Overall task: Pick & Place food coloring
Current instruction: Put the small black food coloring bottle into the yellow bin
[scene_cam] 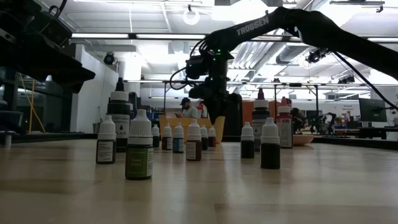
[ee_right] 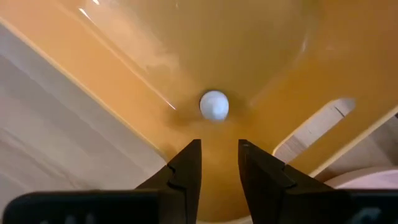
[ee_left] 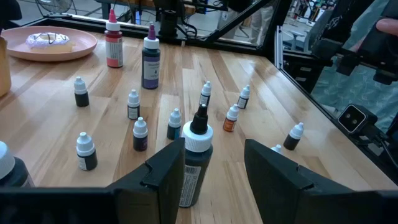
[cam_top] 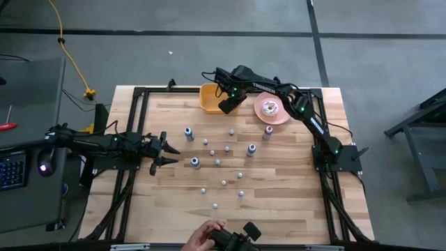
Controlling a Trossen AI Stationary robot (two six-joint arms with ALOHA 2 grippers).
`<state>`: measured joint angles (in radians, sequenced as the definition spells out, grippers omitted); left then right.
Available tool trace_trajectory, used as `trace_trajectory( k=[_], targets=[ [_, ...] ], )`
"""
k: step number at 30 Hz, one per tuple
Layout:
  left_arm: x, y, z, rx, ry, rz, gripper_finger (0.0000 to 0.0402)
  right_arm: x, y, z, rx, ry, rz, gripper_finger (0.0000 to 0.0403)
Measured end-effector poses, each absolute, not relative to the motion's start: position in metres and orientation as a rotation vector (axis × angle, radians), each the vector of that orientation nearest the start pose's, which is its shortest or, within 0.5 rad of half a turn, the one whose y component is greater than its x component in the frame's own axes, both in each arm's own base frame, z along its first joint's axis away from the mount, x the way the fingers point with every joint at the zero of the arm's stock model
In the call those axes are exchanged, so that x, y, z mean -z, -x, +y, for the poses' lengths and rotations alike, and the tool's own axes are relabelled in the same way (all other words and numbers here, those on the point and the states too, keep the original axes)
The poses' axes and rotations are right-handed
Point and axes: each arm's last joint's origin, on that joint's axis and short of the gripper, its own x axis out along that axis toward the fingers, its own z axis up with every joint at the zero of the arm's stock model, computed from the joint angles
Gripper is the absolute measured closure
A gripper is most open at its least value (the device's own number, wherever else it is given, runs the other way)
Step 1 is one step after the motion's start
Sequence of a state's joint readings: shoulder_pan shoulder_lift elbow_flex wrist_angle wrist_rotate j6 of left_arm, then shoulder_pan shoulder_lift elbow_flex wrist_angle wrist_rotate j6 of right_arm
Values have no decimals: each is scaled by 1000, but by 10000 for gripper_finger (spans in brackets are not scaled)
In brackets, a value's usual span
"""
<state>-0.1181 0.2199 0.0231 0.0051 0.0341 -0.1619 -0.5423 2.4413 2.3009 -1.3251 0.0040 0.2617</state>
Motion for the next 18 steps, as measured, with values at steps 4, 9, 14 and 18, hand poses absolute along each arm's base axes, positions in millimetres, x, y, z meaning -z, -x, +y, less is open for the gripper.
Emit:
trace_trajectory(
  k=[4, 9, 14, 18],
  targets=[
    [-154, -108, -14, 136, 153, 204, 238, -203, -414, -250, 631, -594, 1373, 306],
    [-154, -108, -14, 136, 153, 204, 238, -206, -413, -249, 631, -576, 1370, 305],
    [-154, -108, -14, 136, 153, 204, 238, -223, -409, -249, 645, -536, 1341, 304],
    [-154, -108, -14, 136, 153, 204, 238, -247, -403, -245, 638, -504, 1295, 304]
  ],
)
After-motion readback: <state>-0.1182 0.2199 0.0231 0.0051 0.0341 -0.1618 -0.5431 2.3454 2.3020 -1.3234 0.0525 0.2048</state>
